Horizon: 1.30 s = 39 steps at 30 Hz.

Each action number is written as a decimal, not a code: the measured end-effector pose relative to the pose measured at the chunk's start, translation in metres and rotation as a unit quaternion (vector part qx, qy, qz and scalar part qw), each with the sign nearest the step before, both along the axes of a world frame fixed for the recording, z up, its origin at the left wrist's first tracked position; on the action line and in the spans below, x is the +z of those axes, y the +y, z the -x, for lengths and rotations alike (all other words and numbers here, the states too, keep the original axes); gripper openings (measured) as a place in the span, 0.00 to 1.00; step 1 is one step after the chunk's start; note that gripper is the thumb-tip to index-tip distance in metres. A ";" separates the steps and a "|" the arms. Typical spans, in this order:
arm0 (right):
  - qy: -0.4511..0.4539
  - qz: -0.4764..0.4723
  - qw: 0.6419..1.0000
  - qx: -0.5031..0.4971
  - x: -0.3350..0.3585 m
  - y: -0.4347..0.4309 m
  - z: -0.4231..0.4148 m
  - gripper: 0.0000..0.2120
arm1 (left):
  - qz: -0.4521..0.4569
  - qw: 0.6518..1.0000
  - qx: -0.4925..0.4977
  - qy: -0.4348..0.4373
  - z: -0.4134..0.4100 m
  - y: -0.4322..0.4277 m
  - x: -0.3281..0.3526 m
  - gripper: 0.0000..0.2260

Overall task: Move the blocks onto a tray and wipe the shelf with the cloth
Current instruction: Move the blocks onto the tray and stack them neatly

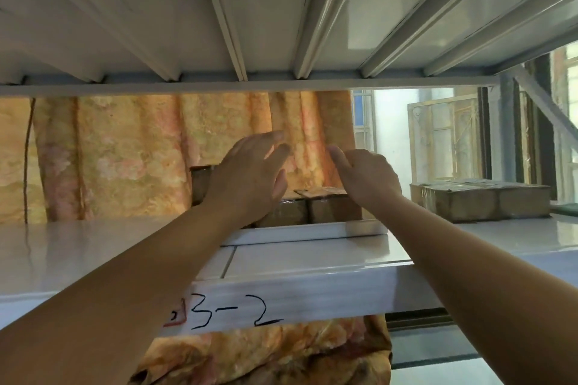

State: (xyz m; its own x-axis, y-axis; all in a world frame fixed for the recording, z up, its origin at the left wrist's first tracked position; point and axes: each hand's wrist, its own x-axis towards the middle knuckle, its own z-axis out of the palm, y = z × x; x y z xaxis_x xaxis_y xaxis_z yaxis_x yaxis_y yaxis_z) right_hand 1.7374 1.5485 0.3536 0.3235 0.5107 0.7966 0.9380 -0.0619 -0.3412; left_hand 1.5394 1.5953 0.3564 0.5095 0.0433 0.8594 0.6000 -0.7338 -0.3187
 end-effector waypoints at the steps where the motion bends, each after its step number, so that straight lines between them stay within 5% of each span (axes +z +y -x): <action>1: 0.000 0.006 1.000 0.002 0.000 -0.004 -0.004 0.28 | 0.037 0.999 -0.020 0.002 -0.012 -0.004 0.003 0.17; 5: 0.003 0.019 1.000 0.001 0.000 -0.016 -0.030 0.16 | 0.132 0.989 -0.051 0.045 -0.061 -0.019 0.004 0.27; 11: -0.009 0.018 0.999 -0.025 0.009 -0.049 -0.102 0.14 | 0.188 0.979 -0.048 0.055 -0.142 -0.056 0.009 0.20; 23: 0.019 0.133 0.990 -0.049 -0.004 -0.103 -0.273 0.19 | 0.273 0.961 0.017 0.036 -0.308 -0.091 -0.009 0.11; 30: 0.048 0.195 0.979 0.027 -0.013 -0.097 -0.296 0.17 | 0.335 0.933 0.089 0.092 -0.345 -0.083 -0.016 0.24; 39: 0.062 0.175 0.982 0.037 -0.028 -0.088 -0.299 0.24 | 0.317 0.943 0.081 0.067 -0.352 -0.075 -0.031 0.24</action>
